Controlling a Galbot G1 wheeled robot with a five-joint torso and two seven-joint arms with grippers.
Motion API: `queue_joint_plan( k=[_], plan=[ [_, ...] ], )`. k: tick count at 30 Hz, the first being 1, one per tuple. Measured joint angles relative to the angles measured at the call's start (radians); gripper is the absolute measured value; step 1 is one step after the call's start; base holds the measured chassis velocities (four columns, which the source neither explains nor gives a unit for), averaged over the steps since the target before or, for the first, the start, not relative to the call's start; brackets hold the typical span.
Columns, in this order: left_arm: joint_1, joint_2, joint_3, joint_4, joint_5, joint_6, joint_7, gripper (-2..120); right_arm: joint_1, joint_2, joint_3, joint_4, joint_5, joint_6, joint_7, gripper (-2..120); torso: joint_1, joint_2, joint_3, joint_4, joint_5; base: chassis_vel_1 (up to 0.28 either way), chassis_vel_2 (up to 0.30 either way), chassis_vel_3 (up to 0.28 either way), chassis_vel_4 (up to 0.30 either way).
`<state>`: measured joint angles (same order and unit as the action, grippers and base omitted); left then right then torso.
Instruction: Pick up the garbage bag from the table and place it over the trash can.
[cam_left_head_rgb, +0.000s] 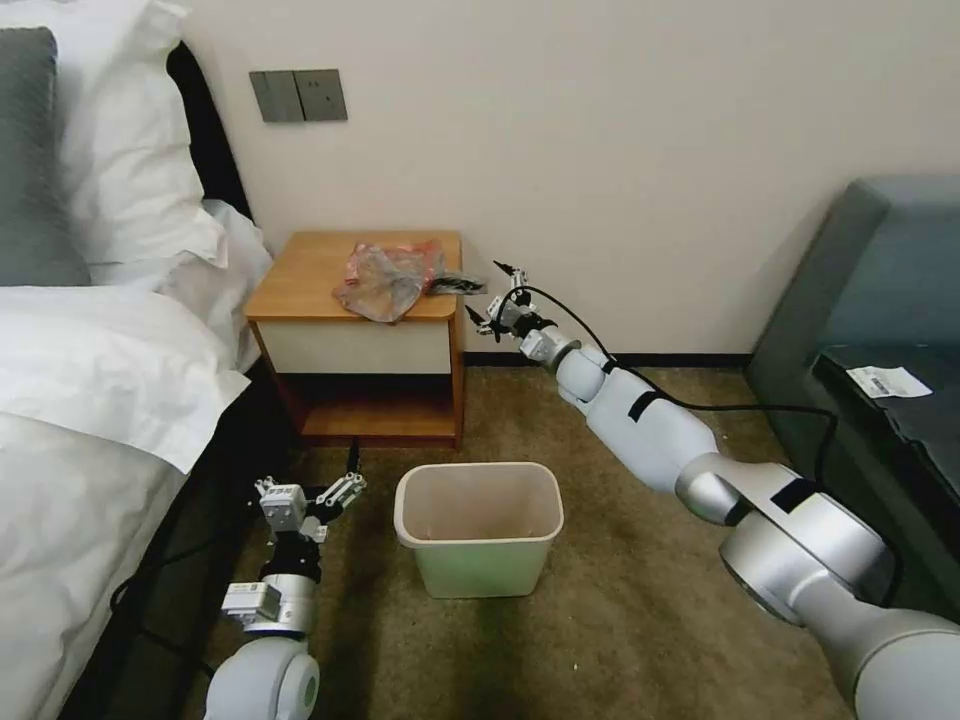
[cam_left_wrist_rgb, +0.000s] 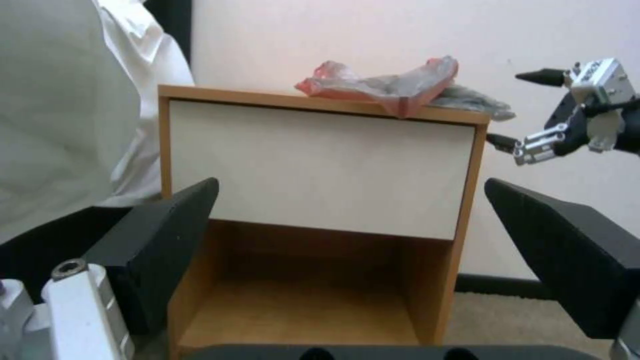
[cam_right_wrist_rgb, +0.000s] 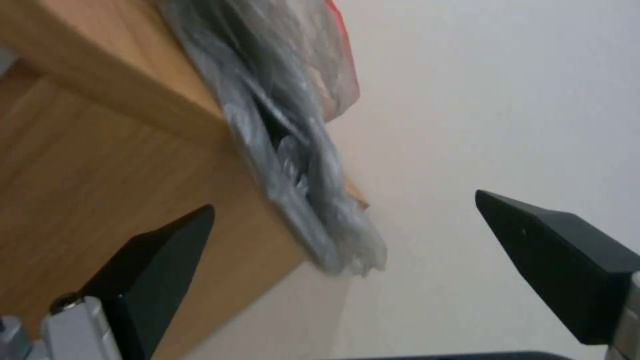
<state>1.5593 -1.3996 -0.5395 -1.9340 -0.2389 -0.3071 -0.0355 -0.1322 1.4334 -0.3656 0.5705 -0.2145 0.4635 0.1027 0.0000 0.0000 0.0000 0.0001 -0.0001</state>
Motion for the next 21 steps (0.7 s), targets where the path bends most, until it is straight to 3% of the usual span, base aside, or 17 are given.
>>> queue_joint_plan(
  k=[6, 9, 11, 15, 21],
  plan=[
    [0.001, -0.004, -0.001, 0.004, 0.009, -0.007, -0.002, 99, 0.007, 0.007, 0.001, -0.01, -0.017, 0.005, 0.011, 99, 0.0, 0.0, 0.0, -0.0001, 0.0, 0.0, 0.0, 0.0, 0.0],
    [0.001, -0.008, -0.001, 0.01, 0.015, -0.012, -0.002, 100, 0.008, 0.011, -0.001, -0.011, -0.02, 0.004, 0.015, 92, 0.0, 0.0, 0.0, -0.0001, 0.0, 0.0, 0.0, 0.0, 0.0],
    [0.001, -0.011, 0.0, 0.012, 0.021, -0.016, -0.002, 99, 0.01, 0.013, -0.008, -0.012, -0.025, 0.004, 0.016, 80, 0.0, 0.0, 0.0, -0.0001, 0.0, 0.0, 0.0, 0.0, 0.0],
    [0.0, -0.015, 0.001, 0.013, 0.026, -0.017, -0.003, 99, 0.01, 0.016, -0.018, -0.015, -0.033, 0.004, 0.021, 70, 0.0, 0.0, 0.0, -0.0001, 0.0001, 0.0, 0.0, 0.0, 0.0],
    [0.002, -0.018, 0.0, 0.017, 0.04, -0.026, -0.013, 99, 0.01, 0.024, -0.019, -0.02, -0.04, 0.003, 0.03, 45, 0.0, 0.0, 0.0, 0.0, 0.0001, 0.0, 0.0, 0.0, 0.0]
  ],
)
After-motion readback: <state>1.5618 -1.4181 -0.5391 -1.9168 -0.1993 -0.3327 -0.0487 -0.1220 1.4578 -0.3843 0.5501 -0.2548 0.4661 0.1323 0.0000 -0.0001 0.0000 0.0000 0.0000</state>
